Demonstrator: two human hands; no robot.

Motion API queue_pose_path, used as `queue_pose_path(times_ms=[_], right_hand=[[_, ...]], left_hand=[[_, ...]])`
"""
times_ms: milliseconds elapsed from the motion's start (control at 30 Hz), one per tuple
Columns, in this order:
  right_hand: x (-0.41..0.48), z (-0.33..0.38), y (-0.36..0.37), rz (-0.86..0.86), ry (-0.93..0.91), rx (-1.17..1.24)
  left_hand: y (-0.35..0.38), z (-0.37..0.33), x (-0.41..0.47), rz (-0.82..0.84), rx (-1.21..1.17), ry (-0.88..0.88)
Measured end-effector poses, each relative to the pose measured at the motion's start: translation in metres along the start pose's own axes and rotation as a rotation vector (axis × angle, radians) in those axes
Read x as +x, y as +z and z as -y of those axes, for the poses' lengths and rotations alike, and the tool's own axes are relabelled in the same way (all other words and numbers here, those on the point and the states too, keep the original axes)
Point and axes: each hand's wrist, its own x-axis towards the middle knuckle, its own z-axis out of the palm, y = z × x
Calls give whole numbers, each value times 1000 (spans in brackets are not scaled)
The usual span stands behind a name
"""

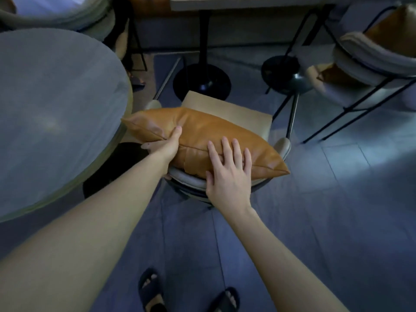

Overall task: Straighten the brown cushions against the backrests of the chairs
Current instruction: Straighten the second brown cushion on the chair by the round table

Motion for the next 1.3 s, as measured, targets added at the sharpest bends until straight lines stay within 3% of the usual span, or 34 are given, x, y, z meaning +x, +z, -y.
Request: queue_pose_path(times_ms=[167, 233, 400, 500, 567, 700, 867, 1300], right_hand=[[-21, 28, 11, -206, 178, 25], [-30, 37, 15, -227, 333, 128], [-46, 44, 24, -147, 1178, 816], [-35, 36, 29, -154, 1409, 1388], [-22, 27, 32, -102, 1399, 1463], [-6, 14, 42, -49, 1409, 1293], [4, -1, 51, -34, 1394, 1260], [70, -68, 50, 139, 1277, 1221]], left_hand=[[-5, 6, 9, -6, -19, 61], [-9, 9, 13, 46, -29, 96], [-20, 7, 11, 129, -96, 96], [-26, 9, 8, 172, -95, 108], [-29, 9, 7, 183, -111, 129], [-30, 10, 10, 269, -121, 180], [-22, 14, 14, 142, -162, 197], [29, -19, 25, 88, -174, 174]])
